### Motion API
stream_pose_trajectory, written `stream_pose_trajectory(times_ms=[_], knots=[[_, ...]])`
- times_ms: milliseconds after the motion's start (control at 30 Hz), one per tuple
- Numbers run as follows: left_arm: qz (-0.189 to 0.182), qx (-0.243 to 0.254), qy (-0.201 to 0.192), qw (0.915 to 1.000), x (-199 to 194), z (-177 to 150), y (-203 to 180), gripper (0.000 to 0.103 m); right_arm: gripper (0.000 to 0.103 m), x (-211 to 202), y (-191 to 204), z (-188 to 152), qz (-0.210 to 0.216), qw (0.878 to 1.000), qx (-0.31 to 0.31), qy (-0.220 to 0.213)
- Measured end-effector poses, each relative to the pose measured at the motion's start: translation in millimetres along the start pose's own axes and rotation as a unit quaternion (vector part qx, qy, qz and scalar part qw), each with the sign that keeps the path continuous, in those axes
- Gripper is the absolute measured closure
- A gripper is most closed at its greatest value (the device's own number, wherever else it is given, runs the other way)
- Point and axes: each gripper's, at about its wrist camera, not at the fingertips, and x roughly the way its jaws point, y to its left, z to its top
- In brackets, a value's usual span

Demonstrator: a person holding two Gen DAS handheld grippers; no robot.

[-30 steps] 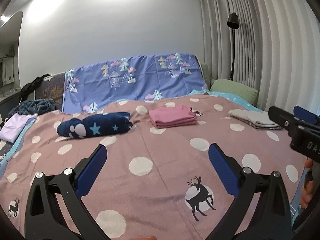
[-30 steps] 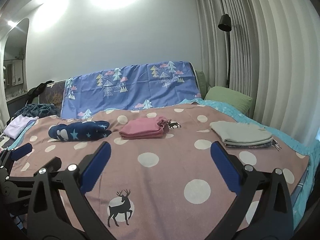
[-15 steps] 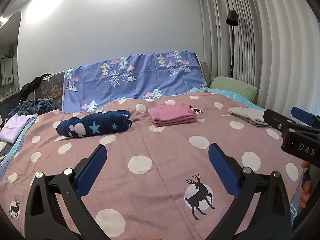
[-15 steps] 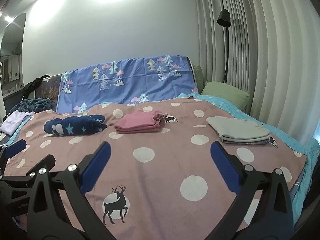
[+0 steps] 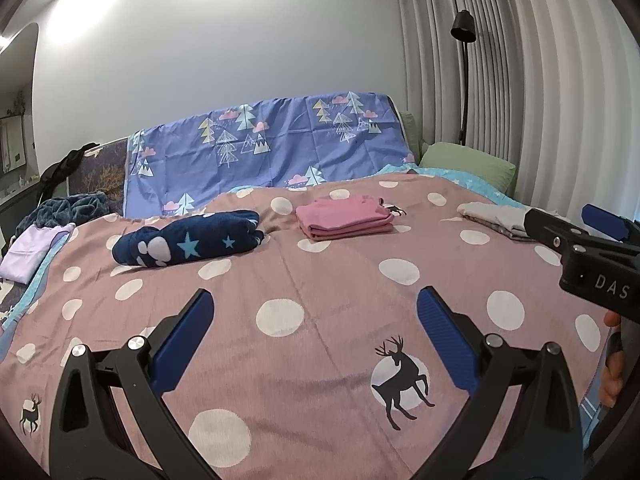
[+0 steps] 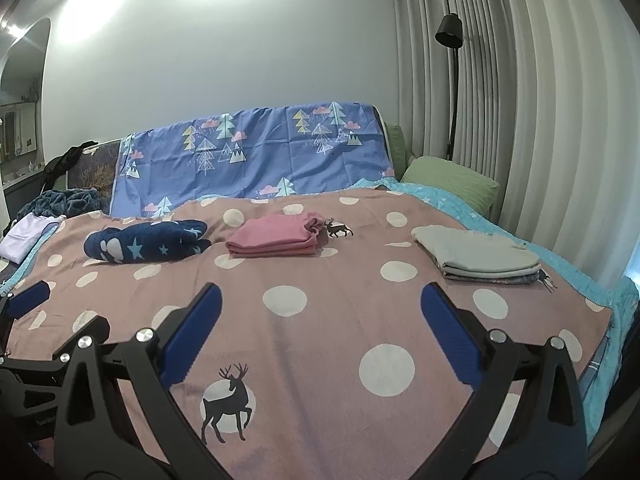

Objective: Fold small clothes

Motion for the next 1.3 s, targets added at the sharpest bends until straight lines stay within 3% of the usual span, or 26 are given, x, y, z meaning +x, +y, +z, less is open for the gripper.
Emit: stream_pose_trajectory(times_ms=[1300], knots=[[-0.003, 0.000, 0.027, 0.9996, 9.9, -6.3, 1.6, 0.001, 0.002, 9.1, 5.9, -10.1, -0.004, 1.000, -0.019, 0.010]])
